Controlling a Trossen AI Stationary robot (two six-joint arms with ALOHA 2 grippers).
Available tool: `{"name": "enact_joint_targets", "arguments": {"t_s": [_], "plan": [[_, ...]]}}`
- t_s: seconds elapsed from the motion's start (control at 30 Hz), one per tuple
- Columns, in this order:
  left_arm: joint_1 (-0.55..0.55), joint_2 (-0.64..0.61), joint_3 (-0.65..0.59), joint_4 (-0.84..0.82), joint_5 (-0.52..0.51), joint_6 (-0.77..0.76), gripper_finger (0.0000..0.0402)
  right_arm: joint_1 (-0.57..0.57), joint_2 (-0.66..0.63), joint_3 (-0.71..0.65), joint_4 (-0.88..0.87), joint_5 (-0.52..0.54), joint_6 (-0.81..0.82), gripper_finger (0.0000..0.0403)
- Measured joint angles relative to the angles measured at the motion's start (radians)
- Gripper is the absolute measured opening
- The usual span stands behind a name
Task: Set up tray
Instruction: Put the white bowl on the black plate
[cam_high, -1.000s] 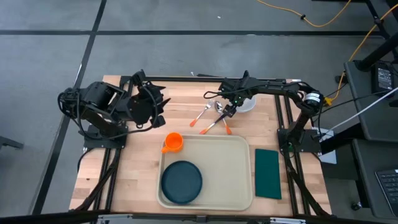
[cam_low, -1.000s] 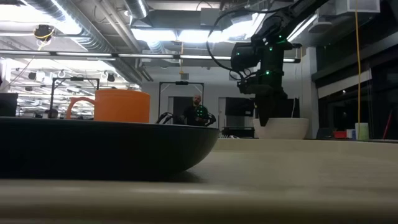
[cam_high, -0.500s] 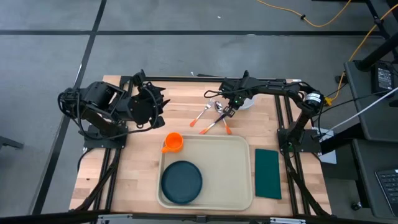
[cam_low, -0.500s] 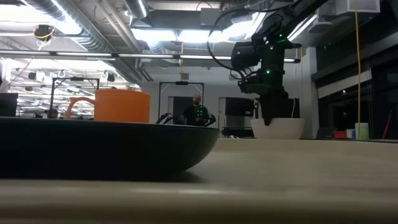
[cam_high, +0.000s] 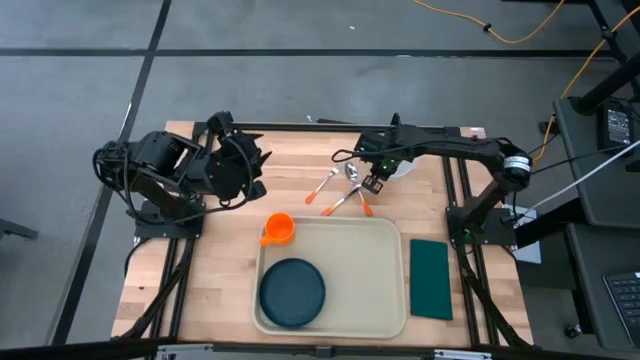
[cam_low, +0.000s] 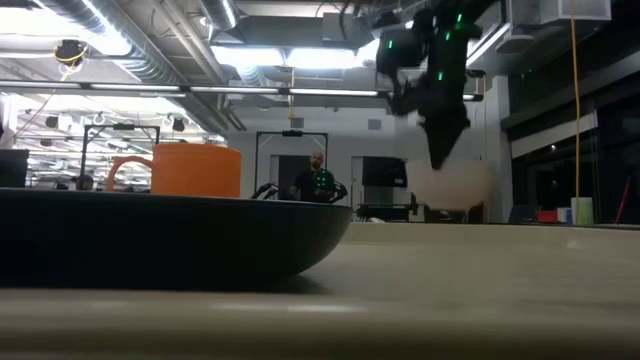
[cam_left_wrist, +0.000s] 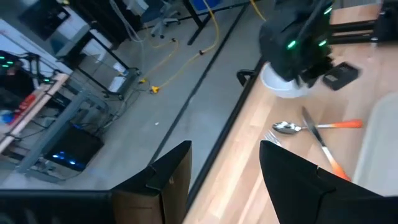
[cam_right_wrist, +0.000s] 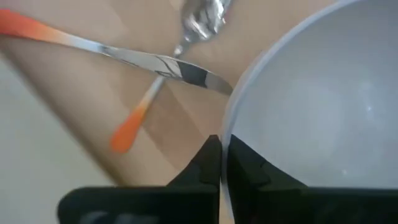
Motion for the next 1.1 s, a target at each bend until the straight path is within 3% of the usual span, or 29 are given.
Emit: {"name": "enact_joint_targets", "arguments": {"t_s": [0.23,0.53,0.8,1.1], "plan": [[0.000,0.000,0.000,-0.016,-0.072,-0.003,0.0182,0.113,-0.121,0.181,-0.178,-0.016,0.073,0.0012],[0.001,-0.019,-0.001,-0.023,-0.141,0.018,0.0182,0.359,-0.155,0.568,-0.436,-0.070,0.170,0.0012],[0.061,-0.084,-0.001,-0.021,-0.168,0.017,0.0182,0.606,-0.091,0.736,-0.377,-0.088,0.309,0.0012],[0.136,-0.147,-0.001,-0.014,-0.150,0.094,0.0182,0.740,0.161,0.832,-0.136,-0.220,0.315,0.0012]]}}
